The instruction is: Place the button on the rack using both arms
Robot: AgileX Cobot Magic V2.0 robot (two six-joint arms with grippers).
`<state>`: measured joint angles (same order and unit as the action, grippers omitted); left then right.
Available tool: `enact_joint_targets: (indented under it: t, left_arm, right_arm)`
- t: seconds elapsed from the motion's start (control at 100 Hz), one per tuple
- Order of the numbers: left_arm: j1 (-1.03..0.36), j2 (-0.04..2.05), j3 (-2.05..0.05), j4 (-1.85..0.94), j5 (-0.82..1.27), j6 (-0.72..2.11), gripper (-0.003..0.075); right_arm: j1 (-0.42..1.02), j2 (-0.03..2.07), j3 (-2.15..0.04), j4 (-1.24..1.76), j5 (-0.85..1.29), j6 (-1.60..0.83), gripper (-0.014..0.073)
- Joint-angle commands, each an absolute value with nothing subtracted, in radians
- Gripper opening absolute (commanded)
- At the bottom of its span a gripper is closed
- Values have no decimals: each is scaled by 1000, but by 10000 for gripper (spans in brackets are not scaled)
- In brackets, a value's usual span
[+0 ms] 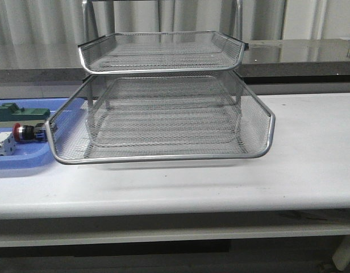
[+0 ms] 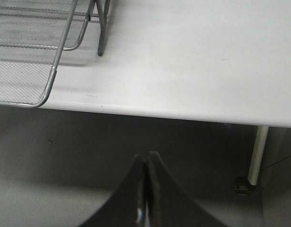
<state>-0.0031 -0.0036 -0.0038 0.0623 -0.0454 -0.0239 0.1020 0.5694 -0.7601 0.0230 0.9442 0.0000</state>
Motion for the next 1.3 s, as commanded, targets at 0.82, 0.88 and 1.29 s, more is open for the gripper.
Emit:
enact_joint_targets:
  t: [0.82, 0.88, 1.29]
  left_arm:
    - [-3, 72, -126, 0, 86, -31, -21]
    - [-3, 131, -178, 0, 116, -31, -21]
    - [-3, 675, -635, 11, 426, -31, -21]
  right_arm:
    - [99, 570, -796, 16, 889, 0, -68]
    - [99, 570, -796, 16, 889, 0, -68]
    - [99, 570, -796, 16, 889, 0, -68]
